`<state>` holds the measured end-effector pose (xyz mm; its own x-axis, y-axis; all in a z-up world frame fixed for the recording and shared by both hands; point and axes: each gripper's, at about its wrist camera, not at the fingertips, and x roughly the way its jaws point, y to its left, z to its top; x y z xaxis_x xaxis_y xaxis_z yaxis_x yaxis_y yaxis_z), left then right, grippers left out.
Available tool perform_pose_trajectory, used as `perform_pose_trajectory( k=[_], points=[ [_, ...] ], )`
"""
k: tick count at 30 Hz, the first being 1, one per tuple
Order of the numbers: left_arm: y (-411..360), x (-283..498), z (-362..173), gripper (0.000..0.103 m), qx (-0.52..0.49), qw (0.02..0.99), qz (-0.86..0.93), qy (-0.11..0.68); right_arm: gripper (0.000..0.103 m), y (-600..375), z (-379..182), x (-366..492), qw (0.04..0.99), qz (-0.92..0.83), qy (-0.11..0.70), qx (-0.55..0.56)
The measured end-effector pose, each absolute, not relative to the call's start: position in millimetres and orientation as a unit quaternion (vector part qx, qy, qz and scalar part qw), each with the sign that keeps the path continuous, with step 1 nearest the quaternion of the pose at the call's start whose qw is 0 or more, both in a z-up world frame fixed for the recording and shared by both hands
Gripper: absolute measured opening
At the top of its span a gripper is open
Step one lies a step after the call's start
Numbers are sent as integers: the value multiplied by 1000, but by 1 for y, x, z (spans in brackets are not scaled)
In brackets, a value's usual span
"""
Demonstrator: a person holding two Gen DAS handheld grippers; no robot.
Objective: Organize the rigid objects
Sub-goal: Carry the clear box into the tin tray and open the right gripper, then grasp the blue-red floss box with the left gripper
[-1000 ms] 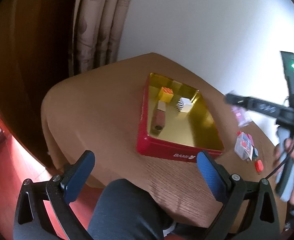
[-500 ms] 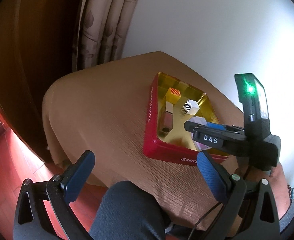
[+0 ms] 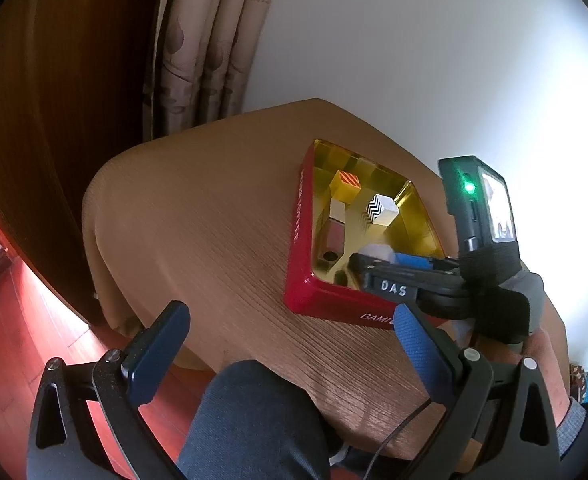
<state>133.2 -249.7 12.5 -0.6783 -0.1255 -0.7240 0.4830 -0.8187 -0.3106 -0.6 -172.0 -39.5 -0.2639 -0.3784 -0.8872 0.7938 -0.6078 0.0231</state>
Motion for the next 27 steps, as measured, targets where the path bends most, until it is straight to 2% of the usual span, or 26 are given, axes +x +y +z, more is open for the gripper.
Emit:
perform_pose_trajectory(
  k=[3,6,8,10,15,20,27],
  points=[
    [-247,133,13,101,361,174,-884,240,56,-166,-27,4,379,-780,217,447],
    [-245,135,18,101,347,173,-892,231,60,-127,15,7,385,-822,149,392],
    [-239,135,23,101,337,162,-903,213,69,-90,40,3,359,-848,115,371],
    [-231,133,27,101,330,141,-912,201,69,-38,46,0,334,-862,85,371],
    [-189,121,32,101,334,48,-929,150,69,94,30,4,233,-891,78,383],
    [-132,97,29,101,344,-8,-935,87,69,217,-15,18,140,-888,19,437],
    [-41,16,25,101,381,-77,-921,15,69,272,-55,51,126,-878,-11,462]
  ],
)
